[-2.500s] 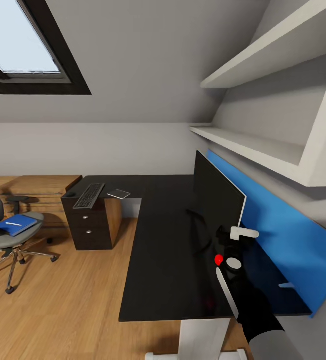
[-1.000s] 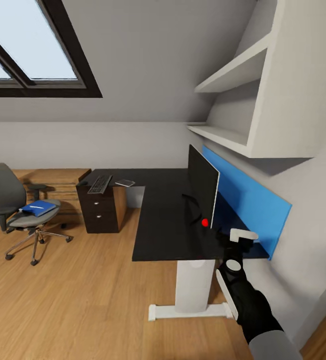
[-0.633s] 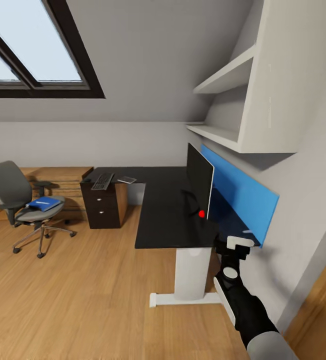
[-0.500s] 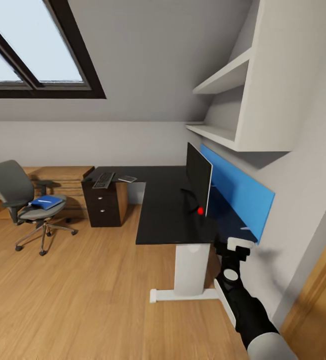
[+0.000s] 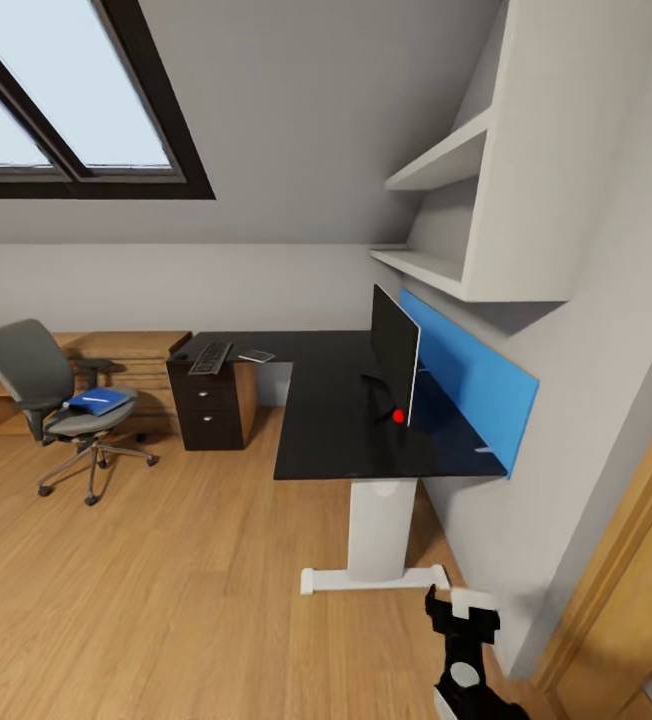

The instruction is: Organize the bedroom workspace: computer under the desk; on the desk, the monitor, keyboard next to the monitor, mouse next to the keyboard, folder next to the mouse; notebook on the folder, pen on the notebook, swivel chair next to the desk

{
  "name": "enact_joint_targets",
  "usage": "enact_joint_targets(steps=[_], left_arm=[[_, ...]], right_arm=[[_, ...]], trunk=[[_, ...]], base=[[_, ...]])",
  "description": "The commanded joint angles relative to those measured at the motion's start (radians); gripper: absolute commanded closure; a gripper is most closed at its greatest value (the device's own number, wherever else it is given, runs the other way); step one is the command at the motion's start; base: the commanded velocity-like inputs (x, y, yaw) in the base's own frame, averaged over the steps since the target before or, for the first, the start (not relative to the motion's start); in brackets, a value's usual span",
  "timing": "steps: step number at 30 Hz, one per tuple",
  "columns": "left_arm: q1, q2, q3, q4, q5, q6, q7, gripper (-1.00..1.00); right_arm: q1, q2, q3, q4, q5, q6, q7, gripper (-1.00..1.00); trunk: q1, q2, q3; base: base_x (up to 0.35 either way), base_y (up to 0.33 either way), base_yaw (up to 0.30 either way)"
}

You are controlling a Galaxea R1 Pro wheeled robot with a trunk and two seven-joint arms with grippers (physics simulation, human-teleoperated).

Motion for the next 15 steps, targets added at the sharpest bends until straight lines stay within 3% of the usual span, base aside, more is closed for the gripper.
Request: enact_joint_targets(steps=[1,2,5,6,15], left_arm=[[-0.001,0.000,-0.009,0.001,0.009,-0.002,0.005,-1.00],[-0.001,-0.003,-0.010,0.013,0.009,0.003,-0.007,-1.00],[-0.001,-0.015,-0.011,0.042,0.009,0.006,-0.043,-1.00],[-0.001,-0.023,-0.010,0.067,0.010,0.014,-0.149,-1.00],[-0.001,-0.025,-0.012,0.069,-0.001,0.004,-0.171,-1.00]], right_arm=[[-0.001,-0.001,0.006,0.051,0.005,-0.037,-0.008,-1.00],[-0.001,-0.010,0.005,0.150,0.007,-0.121,-0.005,-1.00],[-0.001,-0.036,0.003,0.203,0.004,-0.165,-0.004,-1.00],[-0.001,-0.052,0.002,0.284,0.002,-0.217,0.105,-1.00],[-0.001,-0.044,0.002,0.317,0.002,-0.220,0.167,-1.00]], trunk=[[-0.004,0.006,0.002],[-0.008,0.013,0.005],[-0.019,0.034,0.015],[-0.019,0.034,0.014],[-0.019,0.034,0.011]], base=[[0.000,0.000,0.000],[0.000,0.000,0.000],[0.000,0.000,0.000],[0.000,0.000,0.139],[0.000,0.000,0.221]])
